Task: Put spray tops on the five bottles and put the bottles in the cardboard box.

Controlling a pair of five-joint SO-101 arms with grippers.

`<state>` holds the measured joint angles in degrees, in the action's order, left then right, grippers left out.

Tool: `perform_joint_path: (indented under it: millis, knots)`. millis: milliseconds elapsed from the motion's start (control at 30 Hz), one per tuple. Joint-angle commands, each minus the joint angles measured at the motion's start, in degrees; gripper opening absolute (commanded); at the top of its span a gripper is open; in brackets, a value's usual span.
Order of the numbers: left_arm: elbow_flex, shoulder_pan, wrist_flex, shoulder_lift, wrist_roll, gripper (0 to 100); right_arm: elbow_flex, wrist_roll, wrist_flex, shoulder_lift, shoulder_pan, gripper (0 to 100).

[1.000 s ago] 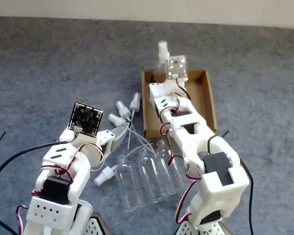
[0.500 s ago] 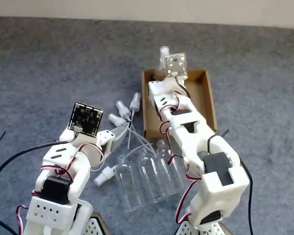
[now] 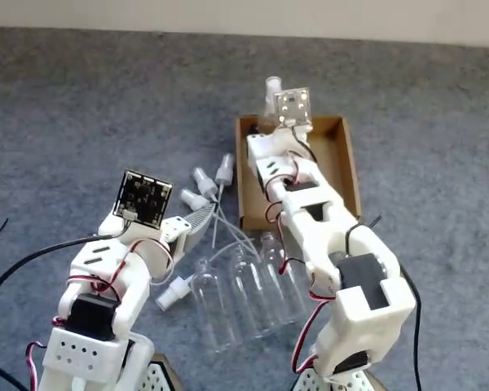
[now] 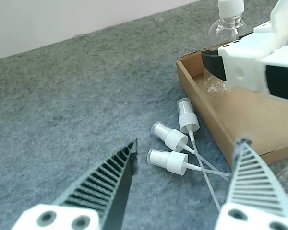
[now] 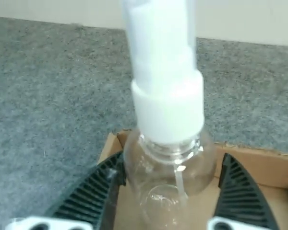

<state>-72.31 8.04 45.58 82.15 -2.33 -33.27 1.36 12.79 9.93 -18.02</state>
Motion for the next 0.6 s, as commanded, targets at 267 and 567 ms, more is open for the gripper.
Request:
perform_joint_path:
  millis: [267, 567]
  knots:
    - [0.3, -0.3, -1.8, 0.5, -0.4, 29, 6.7, -0.2, -7.6, -15.0, 0.3, 28.9]
    - [0.5, -0.6, -1.7, 0.5, -0.4, 29, 15.5, -0.8, -53.3, -33.5, 8.7, 23.7]
